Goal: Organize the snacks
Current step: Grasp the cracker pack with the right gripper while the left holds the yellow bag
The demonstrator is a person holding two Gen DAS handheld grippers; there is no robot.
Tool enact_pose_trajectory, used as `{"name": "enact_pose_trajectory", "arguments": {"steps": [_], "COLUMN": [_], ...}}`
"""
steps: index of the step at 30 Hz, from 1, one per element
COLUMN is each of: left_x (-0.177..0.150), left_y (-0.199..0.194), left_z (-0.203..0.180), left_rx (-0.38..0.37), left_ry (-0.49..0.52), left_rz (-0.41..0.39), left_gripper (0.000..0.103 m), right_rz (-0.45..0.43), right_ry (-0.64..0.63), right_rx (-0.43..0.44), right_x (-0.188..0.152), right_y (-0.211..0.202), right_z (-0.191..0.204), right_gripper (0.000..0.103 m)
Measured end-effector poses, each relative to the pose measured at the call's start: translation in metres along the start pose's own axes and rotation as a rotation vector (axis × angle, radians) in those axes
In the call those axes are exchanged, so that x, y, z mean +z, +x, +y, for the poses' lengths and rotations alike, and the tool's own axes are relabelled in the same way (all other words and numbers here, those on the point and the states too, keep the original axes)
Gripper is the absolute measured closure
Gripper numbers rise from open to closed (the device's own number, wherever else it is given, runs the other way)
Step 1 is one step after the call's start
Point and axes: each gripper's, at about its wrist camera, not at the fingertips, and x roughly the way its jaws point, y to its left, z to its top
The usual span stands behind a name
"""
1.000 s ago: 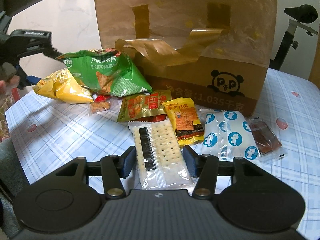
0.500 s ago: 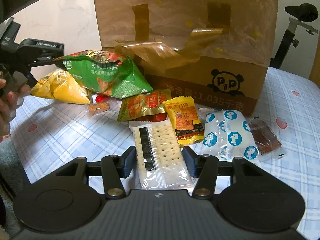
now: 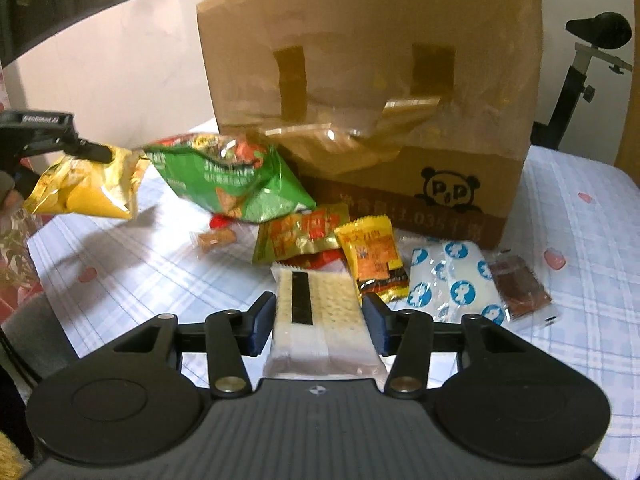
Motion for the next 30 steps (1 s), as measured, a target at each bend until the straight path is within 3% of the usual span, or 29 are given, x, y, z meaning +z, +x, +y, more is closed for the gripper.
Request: {"name": "enact_pose_trajectory", "arguments": {"steps": [4,11,17,24,30], "left_x": [0.002,-0.007,-0.010,-0.014,-0.010], "left_y": [-0.011,-0.013,-0.014,-0.023,-0.035], "left_z": [-0.010,-0.023,-0.034,-0.047,-0.055], "left_rx": [-0.012,-0.055,-0.082,-0.102,-0.115], "left_ry": [0.043,0.087,0.138,0.198,0.225], "left_rz": [-0.028,-0.007,-0.008,-0.027,-0.071], "left_gripper": [0.026,0.026,0.026,0.026,0.026], "right_rz": [0.010,0.138,0.162,0.147,0.054], "right_ry": [-0.002,-0.005,0.001,-0.001,0.033], "right_rx": [-0.007,-0.003,-0.007,0.005,0.006], "right_x": [0.003,-0.007,-0.007,-0.007,0.001], "right_y": [-0.002,0.014,0.021,0.020,-0.003], "right_z": [0.000,0.006,0.007,0.006,0.003], "right_gripper": [0.054,0.052,0.051,0.054,0.054]}}
